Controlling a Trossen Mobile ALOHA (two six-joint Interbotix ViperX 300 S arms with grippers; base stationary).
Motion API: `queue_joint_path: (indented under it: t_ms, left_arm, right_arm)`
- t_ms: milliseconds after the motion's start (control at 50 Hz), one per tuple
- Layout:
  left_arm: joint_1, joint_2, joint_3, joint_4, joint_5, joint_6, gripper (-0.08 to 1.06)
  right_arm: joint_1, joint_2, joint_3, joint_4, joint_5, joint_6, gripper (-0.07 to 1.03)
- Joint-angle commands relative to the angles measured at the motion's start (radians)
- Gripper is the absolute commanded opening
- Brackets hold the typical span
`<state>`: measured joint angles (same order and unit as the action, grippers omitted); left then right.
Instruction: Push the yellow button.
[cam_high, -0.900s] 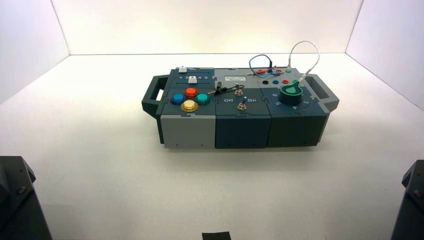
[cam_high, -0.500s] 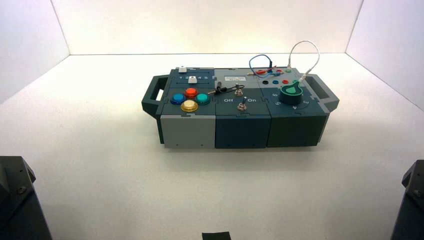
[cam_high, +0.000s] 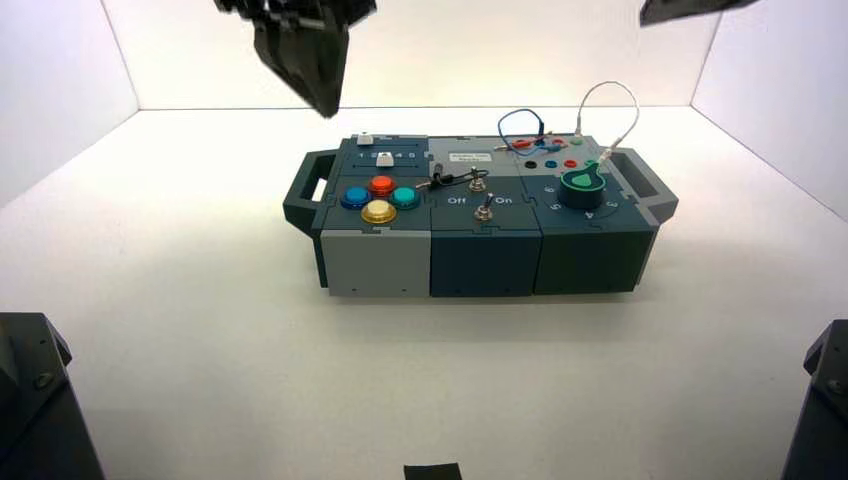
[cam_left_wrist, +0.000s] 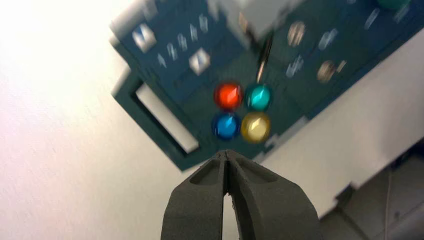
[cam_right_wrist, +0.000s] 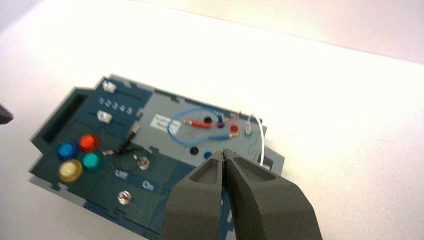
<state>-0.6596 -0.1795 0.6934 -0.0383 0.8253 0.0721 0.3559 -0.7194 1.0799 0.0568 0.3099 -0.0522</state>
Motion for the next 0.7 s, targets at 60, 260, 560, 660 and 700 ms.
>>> queue_joint_path:
  t_ms: [60, 260, 560, 660, 700]
  left_arm:
    - [0.005, 0.028, -0.029, 0.000, -0.032, 0.021, -0.03]
    - [-0.005, 0.080, -0.049, -0.002, -0.066, 0.034, -0.03]
    - [-0.135, 0.129, -0.110, -0.015, -0.064, 0.034, -0.03]
    - [-0.156, 0.158, -0.109, -0.015, -0.058, 0.034, -0.03]
    - [-0.158, 0.169, -0.109, -0.015, -0.054, 0.034, -0.03]
  right_arm:
    - [0.002, 0.040, -0.025, -0.006, -0.011, -0.003, -0.02]
    - [0.002, 0.064, -0.035, -0.011, -0.011, -0.003, -0.02]
    - [0.002, 0.072, -0.037, -0.017, -0.012, -0.005, -0.02]
    - [0.002, 0.077, -0.037, -0.020, -0.012, -0.003, -0.02]
    - [0.002, 0.080, -0.037, -0.021, -0.012, -0.003, -0.02]
